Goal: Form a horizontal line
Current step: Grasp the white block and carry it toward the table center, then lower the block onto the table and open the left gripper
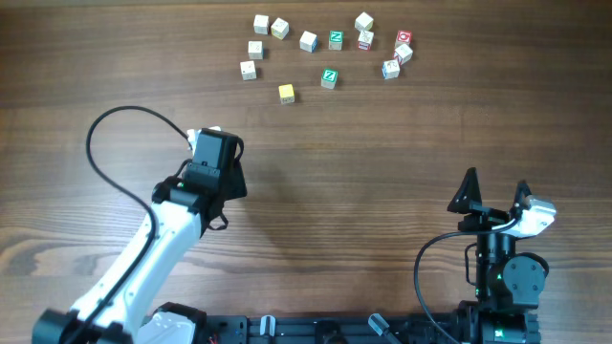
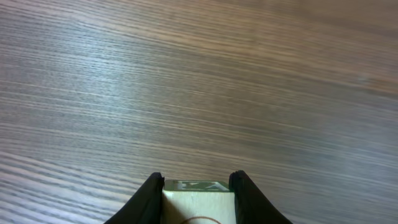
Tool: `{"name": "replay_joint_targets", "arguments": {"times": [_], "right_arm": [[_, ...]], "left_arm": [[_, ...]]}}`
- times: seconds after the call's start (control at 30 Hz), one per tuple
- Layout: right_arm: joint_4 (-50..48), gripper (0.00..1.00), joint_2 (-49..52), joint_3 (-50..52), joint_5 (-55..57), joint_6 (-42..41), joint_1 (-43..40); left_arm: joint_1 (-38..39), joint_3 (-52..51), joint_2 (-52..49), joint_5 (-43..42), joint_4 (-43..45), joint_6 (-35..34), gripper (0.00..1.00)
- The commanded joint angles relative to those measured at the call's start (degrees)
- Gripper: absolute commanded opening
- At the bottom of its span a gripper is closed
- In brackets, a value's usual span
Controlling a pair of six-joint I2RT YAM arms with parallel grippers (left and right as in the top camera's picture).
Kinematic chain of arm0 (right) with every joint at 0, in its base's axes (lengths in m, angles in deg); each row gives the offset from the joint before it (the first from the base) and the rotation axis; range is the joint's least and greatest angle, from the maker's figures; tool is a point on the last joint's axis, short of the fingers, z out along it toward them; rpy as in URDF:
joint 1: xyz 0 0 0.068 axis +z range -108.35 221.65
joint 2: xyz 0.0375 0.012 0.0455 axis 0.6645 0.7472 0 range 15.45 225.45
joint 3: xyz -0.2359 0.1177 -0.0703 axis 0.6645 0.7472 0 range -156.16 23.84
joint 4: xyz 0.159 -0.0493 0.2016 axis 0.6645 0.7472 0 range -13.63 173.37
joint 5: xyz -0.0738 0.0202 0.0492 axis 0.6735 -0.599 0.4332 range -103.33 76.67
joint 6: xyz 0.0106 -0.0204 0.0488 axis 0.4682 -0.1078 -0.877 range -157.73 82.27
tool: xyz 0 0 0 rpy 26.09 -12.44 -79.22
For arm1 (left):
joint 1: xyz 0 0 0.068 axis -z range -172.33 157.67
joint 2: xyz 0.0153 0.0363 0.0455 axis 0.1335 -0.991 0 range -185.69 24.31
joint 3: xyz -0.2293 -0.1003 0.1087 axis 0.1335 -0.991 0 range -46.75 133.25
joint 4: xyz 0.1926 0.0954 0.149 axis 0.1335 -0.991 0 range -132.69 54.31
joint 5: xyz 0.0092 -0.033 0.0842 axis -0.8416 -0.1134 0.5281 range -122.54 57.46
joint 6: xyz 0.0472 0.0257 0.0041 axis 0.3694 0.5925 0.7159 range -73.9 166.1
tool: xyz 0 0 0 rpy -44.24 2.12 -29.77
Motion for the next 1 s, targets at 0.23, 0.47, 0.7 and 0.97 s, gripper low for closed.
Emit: {"name": "replay_joint_targets", "arguments": {"times": [0.23, 0.47, 0.7, 0.97], "right_arm": [[-0.3, 1.00, -0.2, 0.1, -0.9, 1.0, -0.3], [-0.3, 0.99, -0.2, 0.1, -0.9, 1.0, -0.3], [-0.3, 1.00, -0.2, 0.1, -0.9, 0.9, -0.3], [-0.3, 1.00, -0.2, 0.1, -0.9, 1.0, -0.3]], "left_arm": [[-0.2, -0.3, -12.9, 3.1, 5.5, 6.3, 0.28], [-1.9, -0.3, -13.4, 3.0, 6.3, 6.5, 0.45], [-2.0, -0.3, -13.4, 2.8, 6.7, 6.5, 0.44], [-2.0, -0.3, -13.4, 2.8, 6.7, 6.5, 0.44]]}}
